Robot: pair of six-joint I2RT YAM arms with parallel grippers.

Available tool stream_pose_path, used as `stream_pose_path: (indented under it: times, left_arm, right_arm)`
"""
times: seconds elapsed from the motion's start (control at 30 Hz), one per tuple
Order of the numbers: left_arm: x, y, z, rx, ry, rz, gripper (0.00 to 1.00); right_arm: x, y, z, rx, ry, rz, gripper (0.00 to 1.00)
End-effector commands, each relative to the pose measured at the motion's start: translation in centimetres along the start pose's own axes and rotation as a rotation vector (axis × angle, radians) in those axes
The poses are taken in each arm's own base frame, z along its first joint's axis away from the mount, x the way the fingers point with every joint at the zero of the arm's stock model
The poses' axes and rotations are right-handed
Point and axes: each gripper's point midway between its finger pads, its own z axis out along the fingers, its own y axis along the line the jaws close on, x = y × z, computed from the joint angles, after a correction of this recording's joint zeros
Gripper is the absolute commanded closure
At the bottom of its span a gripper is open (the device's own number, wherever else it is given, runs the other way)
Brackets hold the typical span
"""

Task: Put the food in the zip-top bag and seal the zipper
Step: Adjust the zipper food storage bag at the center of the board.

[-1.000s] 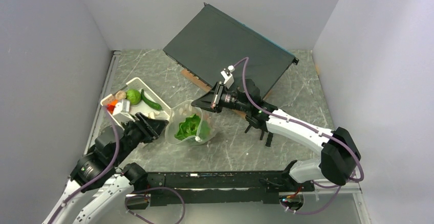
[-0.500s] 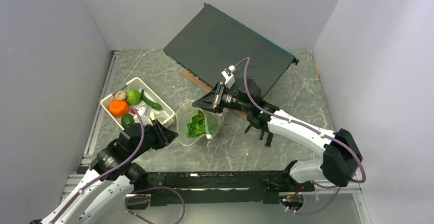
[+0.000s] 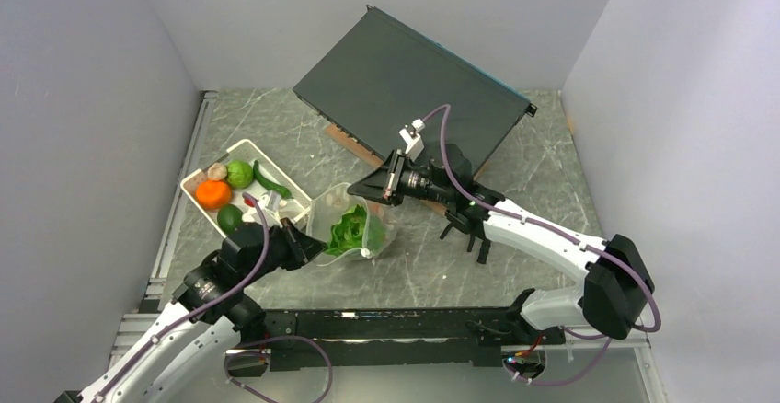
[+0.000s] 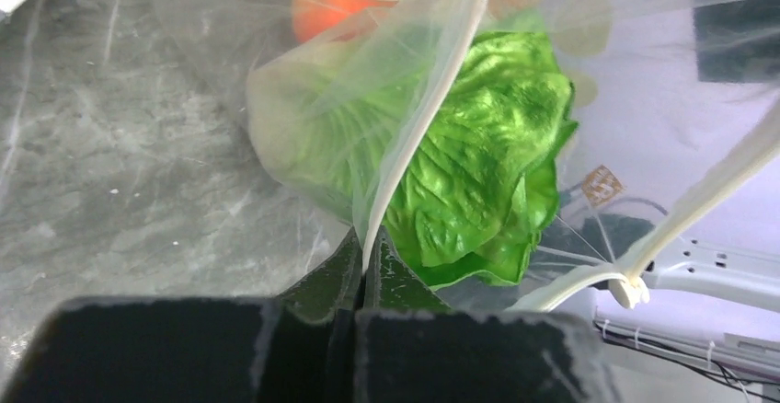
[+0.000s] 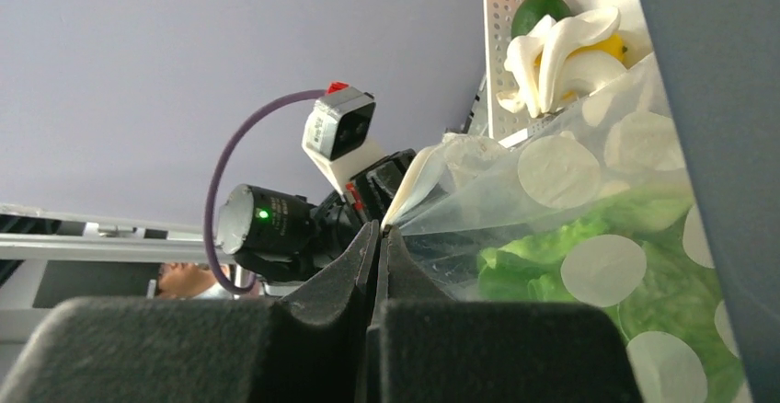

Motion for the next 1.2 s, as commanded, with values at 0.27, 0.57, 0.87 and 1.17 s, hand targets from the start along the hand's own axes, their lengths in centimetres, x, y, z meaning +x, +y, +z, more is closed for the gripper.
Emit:
stream_pose_path:
  times: [0.27,0.57,0.87,1.17]
  left_arm:
    - [-4.8,-18.0,-5.6,0.680,-0.015,0.038,1.00]
    - [-6.1,-14.8,-2.3,0.299,-0.043,0.099,1.00]
    - [-5.3,-10.8,-2.6,0.315,-0.163,0.075,1.00]
    - [-4.4,-10.8,-0.8,0.168,-0.018,0.098,1.00]
  right_arm:
    - [0.0,-0.8,-1.6,0.109,0.011,-0.356,1.00]
    - [-1.2,-0.3,-2.3,0.165,-0.007,-0.493,1.00]
    - [-0.5,-2.6,-3.5,0.194,-0.005,-0.560,1.00]
    - [0.3,2.6,-4.8,-0.006,-0.049,-0.733,1.00]
